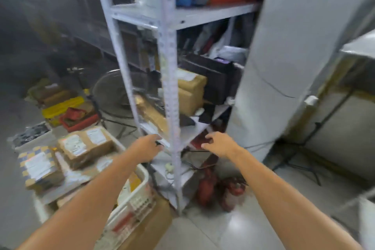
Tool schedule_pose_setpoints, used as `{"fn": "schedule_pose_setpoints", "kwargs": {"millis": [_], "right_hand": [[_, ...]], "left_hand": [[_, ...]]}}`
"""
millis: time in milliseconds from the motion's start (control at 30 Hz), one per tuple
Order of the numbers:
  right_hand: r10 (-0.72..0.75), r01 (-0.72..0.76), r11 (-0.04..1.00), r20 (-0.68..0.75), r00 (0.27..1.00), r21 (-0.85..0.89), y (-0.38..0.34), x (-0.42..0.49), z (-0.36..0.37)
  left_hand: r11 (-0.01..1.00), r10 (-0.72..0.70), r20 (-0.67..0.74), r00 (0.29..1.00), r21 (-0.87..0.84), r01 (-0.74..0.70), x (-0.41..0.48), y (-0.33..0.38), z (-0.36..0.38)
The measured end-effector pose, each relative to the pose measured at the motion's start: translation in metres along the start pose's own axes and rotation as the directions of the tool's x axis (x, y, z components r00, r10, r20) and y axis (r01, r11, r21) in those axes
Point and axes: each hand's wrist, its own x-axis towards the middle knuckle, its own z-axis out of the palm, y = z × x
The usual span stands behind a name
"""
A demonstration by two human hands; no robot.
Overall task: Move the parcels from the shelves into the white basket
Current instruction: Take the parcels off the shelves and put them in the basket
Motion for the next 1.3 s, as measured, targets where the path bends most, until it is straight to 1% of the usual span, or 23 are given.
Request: {"fn": "schedule_pose_setpoints", "kwargs": {"millis": [100, 167, 233, 300, 367, 400, 500, 633, 767, 833, 900, 1000, 1100, 1233, 1300], "right_hand": [[0.153, -0.148, 0.987, -0.092, 0.984, 0.064, 0.069, -0.027, -0.043], [0.251, -0.240, 0.966, -0.133, 0.959, 0.097, 0.112, -0.044, -0.064], [0.341, -0.324, 0.938, -0.169, 0.925, 0.120, 0.153, -0.062, -0.081], [0.436, -0.409, 0.899, -0.212, 0.875, 0.159, 0.188, -0.081, -0.090], [0.529, -0.487, 0.847, -0.256, 0.809, 0.212, 0.220, -0.099, -0.095], [0.581, -0.524, 0.812, -0.265, 0.770, 0.258, 0.234, -0.110, -0.096], [0.717, -0.625, 0.694, -0.266, 0.645, 0.356, 0.266, -0.147, -0.091], [0.854, -0.712, 0.518, -0.251, 0.455, 0.473, 0.292, -0.215, -0.070], [0.950, -0.743, 0.311, -0.193, 0.244, 0.593, 0.306, -0.300, -0.043], [0.972, -0.721, 0.230, -0.185, 0.141, 0.653, 0.310, -0.343, -0.026], [0.982, -0.696, 0.165, -0.179, 0.054, 0.699, 0.313, -0.382, -0.008], [0.983, -0.648, 0.099, -0.175, -0.054, 0.755, 0.320, -0.432, 0.021], [0.973, -0.560, 0.050, -0.166, -0.158, 0.827, 0.330, -0.465, 0.043], [0.959, -0.461, -0.013, -0.120, -0.257, 0.887, 0.354, -0.489, 0.062], [0.948, -0.430, -0.032, -0.110, -0.300, 0.902, 0.368, -0.494, 0.071]], "left_hand": [[0.986, 0.152, 0.014, 0.988, 0.071, -0.153, 0.030, 0.084, 0.008], [0.962, 0.247, 0.058, 0.967, 0.103, -0.252, 0.054, 0.136, 0.016], [0.928, 0.338, 0.096, 0.936, 0.131, -0.348, 0.079, 0.187, 0.027], [0.887, 0.414, 0.125, 0.902, 0.167, -0.430, 0.105, 0.239, 0.044], [0.841, 0.487, 0.176, 0.855, 0.168, -0.514, 0.127, 0.289, 0.065], [0.812, 0.531, 0.210, 0.821, 0.152, -0.564, 0.135, 0.314, 0.077], [0.698, 0.653, 0.303, 0.694, 0.114, -0.707, 0.146, 0.376, 0.115], [0.550, 0.735, 0.420, 0.532, 0.090, -0.831, 0.129, 0.445, 0.166], [0.400, 0.788, 0.501, 0.358, 0.026, -0.916, 0.074, 0.504, 0.213], [0.333, 0.811, 0.520, 0.268, -0.034, -0.942, 0.036, 0.528, 0.236], [0.269, 0.825, 0.534, 0.185, -0.083, -0.960, -0.004, 0.547, 0.258], [0.167, 0.829, 0.555, 0.066, -0.135, -0.977, -0.061, 0.566, 0.291], [0.097, 0.832, 0.555, -0.010, -0.162, -0.982, -0.102, 0.576, 0.323], [0.015, 0.812, 0.578, -0.082, -0.161, -0.987, -0.132, 0.589, 0.368], [-0.004, 0.803, 0.585, -0.113, -0.186, -0.983, -0.140, 0.598, 0.392]]}}
